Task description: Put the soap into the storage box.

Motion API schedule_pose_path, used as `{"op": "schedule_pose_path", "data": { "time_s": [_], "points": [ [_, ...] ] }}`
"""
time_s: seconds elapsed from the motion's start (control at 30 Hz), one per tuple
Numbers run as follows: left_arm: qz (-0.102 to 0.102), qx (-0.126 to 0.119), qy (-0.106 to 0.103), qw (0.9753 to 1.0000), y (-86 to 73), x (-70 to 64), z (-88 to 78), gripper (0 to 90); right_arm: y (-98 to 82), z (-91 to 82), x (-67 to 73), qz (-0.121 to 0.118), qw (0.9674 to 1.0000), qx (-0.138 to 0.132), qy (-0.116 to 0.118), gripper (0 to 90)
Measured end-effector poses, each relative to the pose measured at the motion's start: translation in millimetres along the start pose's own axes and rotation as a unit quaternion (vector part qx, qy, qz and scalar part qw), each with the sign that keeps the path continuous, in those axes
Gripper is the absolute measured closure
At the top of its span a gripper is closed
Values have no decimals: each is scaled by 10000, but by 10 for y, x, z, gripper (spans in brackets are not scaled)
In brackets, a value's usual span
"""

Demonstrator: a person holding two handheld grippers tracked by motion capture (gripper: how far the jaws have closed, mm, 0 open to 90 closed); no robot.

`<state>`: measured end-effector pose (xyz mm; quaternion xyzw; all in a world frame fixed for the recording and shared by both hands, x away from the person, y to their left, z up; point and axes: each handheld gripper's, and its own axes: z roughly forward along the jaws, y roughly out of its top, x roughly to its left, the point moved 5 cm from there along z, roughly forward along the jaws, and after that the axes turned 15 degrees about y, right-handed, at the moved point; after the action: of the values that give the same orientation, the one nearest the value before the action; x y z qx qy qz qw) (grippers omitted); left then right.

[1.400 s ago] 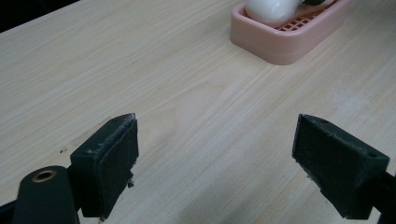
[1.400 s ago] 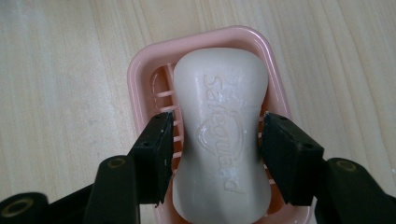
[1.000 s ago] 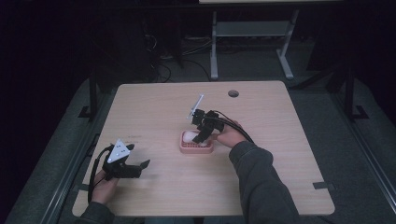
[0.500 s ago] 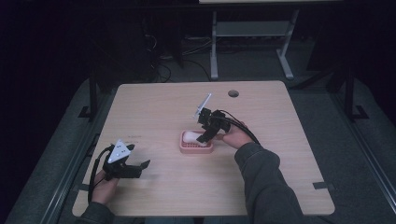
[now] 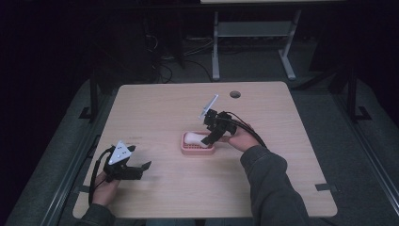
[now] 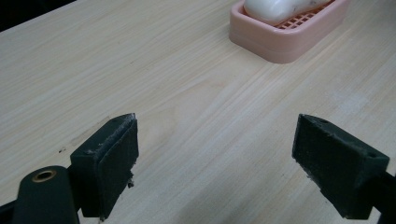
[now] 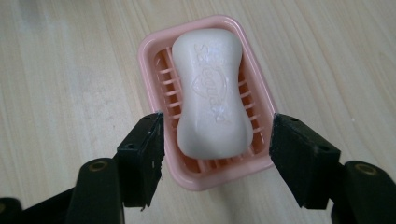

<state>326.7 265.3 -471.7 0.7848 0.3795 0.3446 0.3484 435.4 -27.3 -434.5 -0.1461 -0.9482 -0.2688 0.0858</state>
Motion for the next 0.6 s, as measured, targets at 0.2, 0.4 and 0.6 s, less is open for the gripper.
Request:
{"op": "schedule_pose_path", "data": {
  "time_s": [0.2, 0.4, 0.6],
  "points": [
    [10, 3, 1, 10000, 0, -3, 2, 139, -81, -43, 17, 13, 10000, -59, -55, 351],
    [15, 6, -4, 10000, -2, -3, 2, 139, -117, -84, 51, -11, 9999, -70, -88, 347],
    [32, 16, -1, 10000, -4, -7, 1, 139, -182, -111, 62, 10, 9999, -104, -118, 343]
  ]
}}
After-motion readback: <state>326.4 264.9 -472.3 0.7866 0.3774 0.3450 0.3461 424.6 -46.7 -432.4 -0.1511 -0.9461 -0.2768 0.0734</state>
